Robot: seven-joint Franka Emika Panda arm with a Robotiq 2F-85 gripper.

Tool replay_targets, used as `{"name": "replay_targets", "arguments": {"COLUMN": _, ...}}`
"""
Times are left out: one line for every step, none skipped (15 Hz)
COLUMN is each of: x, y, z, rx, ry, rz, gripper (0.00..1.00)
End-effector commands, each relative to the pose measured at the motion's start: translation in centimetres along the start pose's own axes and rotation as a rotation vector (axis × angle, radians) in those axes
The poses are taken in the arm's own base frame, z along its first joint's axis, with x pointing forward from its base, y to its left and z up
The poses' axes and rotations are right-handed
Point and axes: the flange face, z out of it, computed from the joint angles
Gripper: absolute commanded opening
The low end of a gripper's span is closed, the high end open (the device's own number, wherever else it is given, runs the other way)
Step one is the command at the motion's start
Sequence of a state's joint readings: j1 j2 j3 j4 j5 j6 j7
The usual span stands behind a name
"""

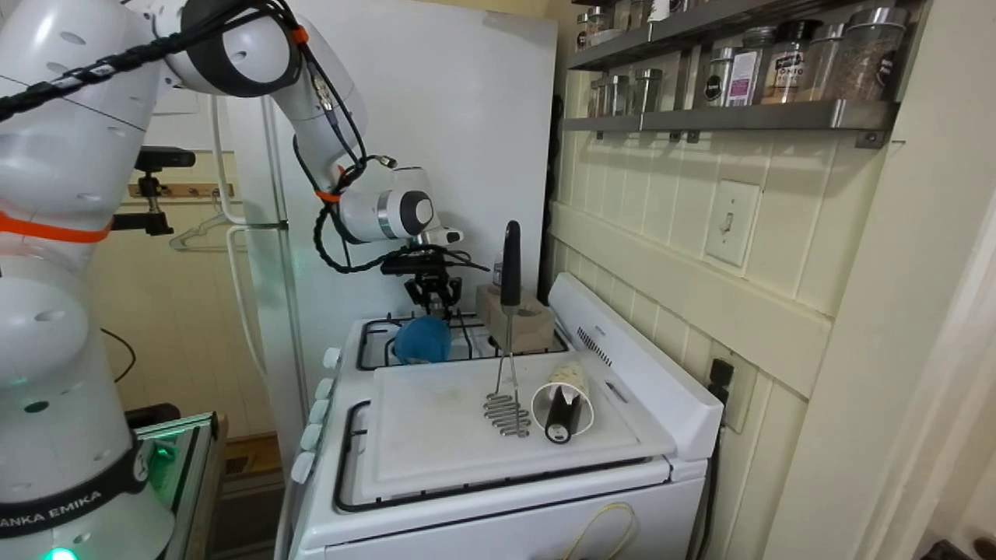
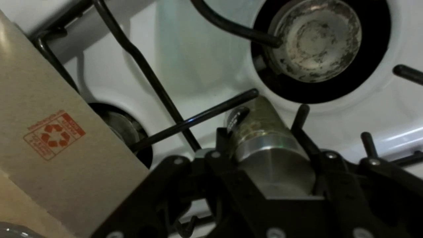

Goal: Move the spice bottle from the lid, then to the left side of the sink

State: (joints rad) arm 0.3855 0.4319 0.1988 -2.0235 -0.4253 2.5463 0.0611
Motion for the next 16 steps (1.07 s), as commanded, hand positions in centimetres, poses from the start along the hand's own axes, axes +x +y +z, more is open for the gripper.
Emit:
{"name": "replay_targets", "arguments": {"x": 0.2, "y": -0.2, "z": 0.9, "rx": 0.015, "ry": 0.001, "rz": 0.036, "gripper": 0.81}}
{"name": "replay_targets", "arguments": {"x": 0.2, "y": -0.1, "z": 0.8, "rx": 0.012, "ry": 0.003, "rz": 0.041, "gripper": 0.88}}
{"name": "replay_targets", "arguments": {"x": 0.2, "y": 0.0, "z": 0.7, "rx": 0.009, "ry": 0.002, "rz": 0.048, "gripper": 0.96}}
{"name": "replay_targets", "arguments": {"x": 0.2, "y": 0.2, "z": 0.5, "rx": 0.005, "ry": 0.004, "rz": 0.056, "gripper": 1.00}}
{"name": "replay_targets", "arguments": {"x": 0.3, "y": 0.3, "z": 0.0, "rx": 0.002, "ry": 0.012, "rz": 0.067, "gripper": 1.00}}
{"name": "replay_targets", "arguments": {"x": 0.5, "y": 0.4, "z": -0.5, "rx": -0.006, "ry": 0.015, "rz": 0.078, "gripper": 1.00}}
{"name": "replay_targets", "arguments": {"x": 0.9, "y": 0.4, "z": -1.6, "rx": -0.007, "ry": 0.037, "rz": 0.090, "gripper": 1.00}}
{"name": "replay_targets", "arguments": {"x": 1.2, "y": 0.3, "z": -2.5, "rx": -0.004, "ry": 0.061, "rz": 0.099, "gripper": 1.00}}
{"name": "replay_targets", "arguments": {"x": 1.7, "y": 0.0, "z": -4.2, "rx": -0.003, "ry": 0.092, "rz": 0.107, "gripper": 1.00}}
{"name": "replay_targets", "arguments": {"x": 2.0, "y": -0.1, "z": -5.2, "rx": -0.006, "ry": 0.114, "rz": 0.110, "gripper": 1.00}}
{"name": "replay_targets", "arguments": {"x": 2.3, "y": -0.6, "z": -7.6, "rx": -0.011, "ry": 0.142, "rz": 0.113, "gripper": 1.00}}
{"name": "replay_targets", "arguments": {"x": 2.4, "y": -1.0, "z": -9.0, "rx": -0.008, "ry": 0.159, "rz": 0.115, "gripper": 1.00}}
{"name": "replay_targets", "arguments": {"x": 2.0, "y": -1.6, "z": -10.8, "rx": -0.016, "ry": 0.147, "rz": 0.119, "gripper": 1.00}}
{"name": "replay_targets", "arguments": {"x": 1.6, "y": -1.9, "z": -12.3, "rx": -0.028, "ry": 0.139, "rz": 0.133, "gripper": 1.00}}
{"name": "replay_targets", "arguments": {"x": 0.4, "y": -1.7, "z": -13.9, "rx": -0.077, "ry": 0.110, "rz": 0.189, "gripper": 1.00}}
{"name": "replay_targets", "arguments": {"x": -0.7, "y": -1.7, "z": -15.2, "rx": -0.101, "ry": 0.087, "rz": 0.243, "gripper": 1.00}}
